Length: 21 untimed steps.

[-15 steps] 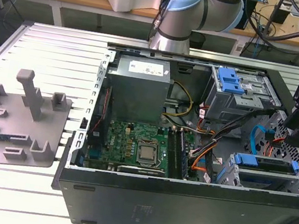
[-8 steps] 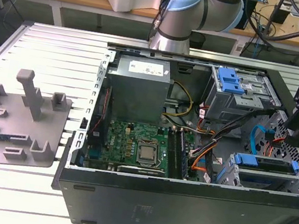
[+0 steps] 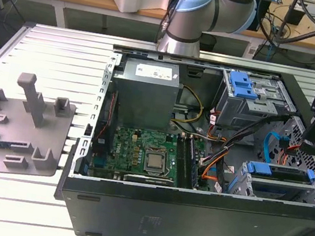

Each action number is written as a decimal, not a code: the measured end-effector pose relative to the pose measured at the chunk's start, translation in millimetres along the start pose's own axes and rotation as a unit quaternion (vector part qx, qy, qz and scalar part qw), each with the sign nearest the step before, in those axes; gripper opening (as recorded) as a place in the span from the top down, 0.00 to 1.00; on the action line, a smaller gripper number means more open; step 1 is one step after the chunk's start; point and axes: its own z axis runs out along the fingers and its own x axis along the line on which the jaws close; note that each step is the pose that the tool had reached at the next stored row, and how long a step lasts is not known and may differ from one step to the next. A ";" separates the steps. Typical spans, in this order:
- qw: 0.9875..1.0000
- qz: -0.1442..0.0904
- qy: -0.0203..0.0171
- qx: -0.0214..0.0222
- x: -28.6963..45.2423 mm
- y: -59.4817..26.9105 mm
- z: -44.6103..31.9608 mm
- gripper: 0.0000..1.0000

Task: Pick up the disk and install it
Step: 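Insert the first disk wire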

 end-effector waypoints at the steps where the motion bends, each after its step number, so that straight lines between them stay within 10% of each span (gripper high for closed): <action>1: 1.000 0.000 0.002 0.000 -1.8 0.2 0.3 0.56; 6: 1.000 0.002 0.008 0.001 -12.2 1.8 0.7 0.56; 10: 1.000 0.005 0.021 0.003 -13.4 1.5 3.0 0.56; 21: 1.000 0.006 0.026 0.004 -16.0 1.1 7.0 0.56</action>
